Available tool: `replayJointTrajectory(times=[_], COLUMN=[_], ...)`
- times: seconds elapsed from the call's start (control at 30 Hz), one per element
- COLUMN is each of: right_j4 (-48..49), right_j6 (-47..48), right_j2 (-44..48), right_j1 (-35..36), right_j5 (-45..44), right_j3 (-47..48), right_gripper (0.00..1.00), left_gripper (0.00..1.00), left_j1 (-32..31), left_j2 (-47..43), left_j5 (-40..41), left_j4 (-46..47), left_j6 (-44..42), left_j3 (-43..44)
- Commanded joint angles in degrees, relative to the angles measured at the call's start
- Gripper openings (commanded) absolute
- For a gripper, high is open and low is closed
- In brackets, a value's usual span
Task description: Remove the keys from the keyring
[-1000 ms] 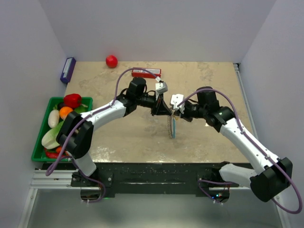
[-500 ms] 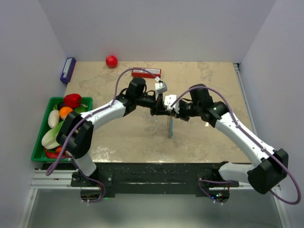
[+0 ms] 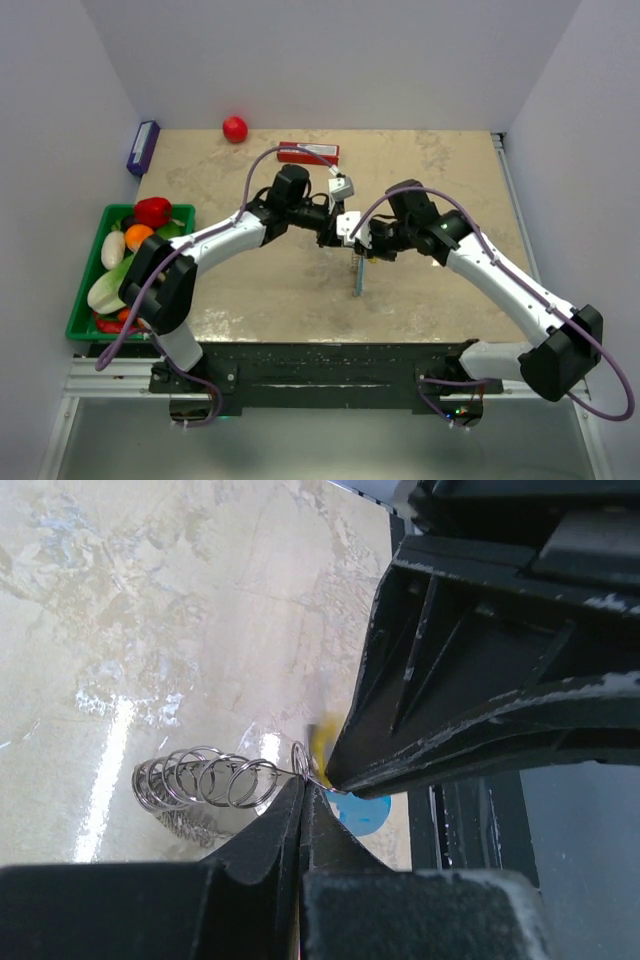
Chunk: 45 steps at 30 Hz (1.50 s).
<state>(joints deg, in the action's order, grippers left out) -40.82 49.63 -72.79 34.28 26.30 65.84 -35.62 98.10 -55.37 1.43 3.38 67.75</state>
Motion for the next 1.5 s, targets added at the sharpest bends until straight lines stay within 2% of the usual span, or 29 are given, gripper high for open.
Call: replayJointTrajectory(times=[0.0,0.17,0.47,0.6,0.77,1.0,1.3,1.47], right_j4=[-6.9,-10.9,-18.9,-12.5,-1.2,-3.4,-13.8,-13.0], right_j6=[2.9,4.5,7.1,0.6,-4.4,1.9,14.1,13.7], right_j2=[1.5,2.7,4.2,6.6,7.4,0.2,-7.7,-6.5], right_j1=[1.9,1.9,1.9,0.6,-5.7,-13.4,-14.2,-14.2], right_j5=[5.9,7.5,11.9,8.9,5.5,11.5,20.5,20.1], right_j3=[2.7,3.8,10.0,10.5,8.6,9.2,13.3,13.7], right_gripper=[0.26,0.34,0.34,0.32,0.33,0.32,0.33,0.33], left_gripper=[0.00,0.00,0.00,0.00,0.00,0.00,0.00,0.00], left_j1=[-0.2,-0.2,0.0,-0.1,0.0,0.0,0.0,-0.1], left_j2=[-2.5,-2.8,-3.4,-3.8,-4.4,-5.6,-5.7,-5.4], left_j5=[1.1,1.3,1.0,0.4,-1.3,-4.8,-5.9,-5.9], left_j4=[6.5,6.0,5.1,4.9,4.9,3.0,1.4,1.1], left_j6=[-1.6,-2.1,-2.8,-3.1,-3.1,-5.9,-7.2,-7.5], left_j3=[2.4,2.6,3.1,3.0,2.9,3.4,4.1,4.2])
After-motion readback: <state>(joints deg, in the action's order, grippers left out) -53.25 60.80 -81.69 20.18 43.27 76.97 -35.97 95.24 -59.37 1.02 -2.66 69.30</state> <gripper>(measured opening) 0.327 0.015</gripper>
